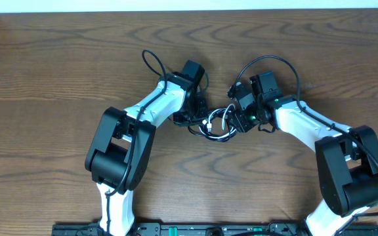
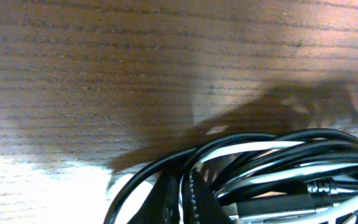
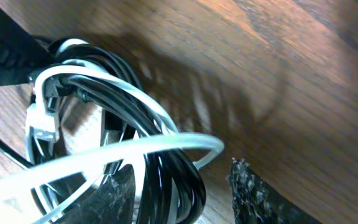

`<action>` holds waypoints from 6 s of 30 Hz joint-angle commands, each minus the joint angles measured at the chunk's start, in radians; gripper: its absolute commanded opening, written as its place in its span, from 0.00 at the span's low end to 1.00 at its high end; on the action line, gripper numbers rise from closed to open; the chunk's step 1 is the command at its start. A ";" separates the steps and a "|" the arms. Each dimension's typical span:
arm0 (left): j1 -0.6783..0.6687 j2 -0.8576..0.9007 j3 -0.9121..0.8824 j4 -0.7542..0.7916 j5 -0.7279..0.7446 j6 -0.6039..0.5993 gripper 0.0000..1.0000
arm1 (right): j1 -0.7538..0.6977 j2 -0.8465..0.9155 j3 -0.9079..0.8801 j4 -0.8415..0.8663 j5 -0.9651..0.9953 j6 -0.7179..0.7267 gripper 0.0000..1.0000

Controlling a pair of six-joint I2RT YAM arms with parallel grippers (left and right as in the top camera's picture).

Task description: Untangle cables

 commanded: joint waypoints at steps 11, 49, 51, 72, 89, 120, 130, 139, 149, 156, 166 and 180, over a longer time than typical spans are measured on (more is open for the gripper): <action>0.006 0.045 0.042 -0.145 -0.366 0.010 0.07 | 0.010 0.020 -0.007 -0.037 0.309 0.002 0.31; 0.099 0.043 0.248 -0.345 -0.138 0.093 0.43 | 0.005 -0.233 0.048 -0.069 0.150 0.043 0.62; 0.116 0.043 0.248 -0.353 -0.138 0.093 0.43 | 0.005 -0.230 0.047 -0.080 0.084 0.042 0.63; 0.252 0.043 0.248 -0.408 -0.235 0.097 0.98 | 0.045 -0.099 0.047 0.017 0.057 0.066 0.01; 0.252 0.043 0.248 -0.408 -0.235 0.097 0.98 | 0.045 -0.098 0.047 0.185 0.203 0.189 0.03; 0.252 0.043 0.248 -0.408 -0.235 0.097 0.98 | 0.045 -0.098 0.047 0.183 0.203 0.189 0.06; 0.252 0.043 0.248 -0.408 -0.235 0.097 0.98 | 0.045 -0.098 0.047 0.183 0.202 0.189 0.06; 0.252 0.043 0.248 -0.408 -0.235 0.097 0.98 | 0.047 -0.098 0.047 0.183 0.201 0.189 0.08; 0.252 0.043 0.248 -0.408 -0.235 0.097 0.98 | 0.046 -0.098 0.047 0.056 0.202 0.189 0.67; 0.252 0.043 0.248 -0.408 -0.235 0.097 0.98 | 0.046 -0.098 0.046 -0.081 0.203 0.222 0.99; 0.252 0.043 0.248 -0.408 -0.235 0.097 0.98 | 0.039 -0.097 0.043 -0.143 0.195 0.435 0.99; 0.252 0.043 0.248 -0.408 -0.235 0.097 0.98 | 0.037 -0.062 -0.019 -0.187 0.146 0.732 0.15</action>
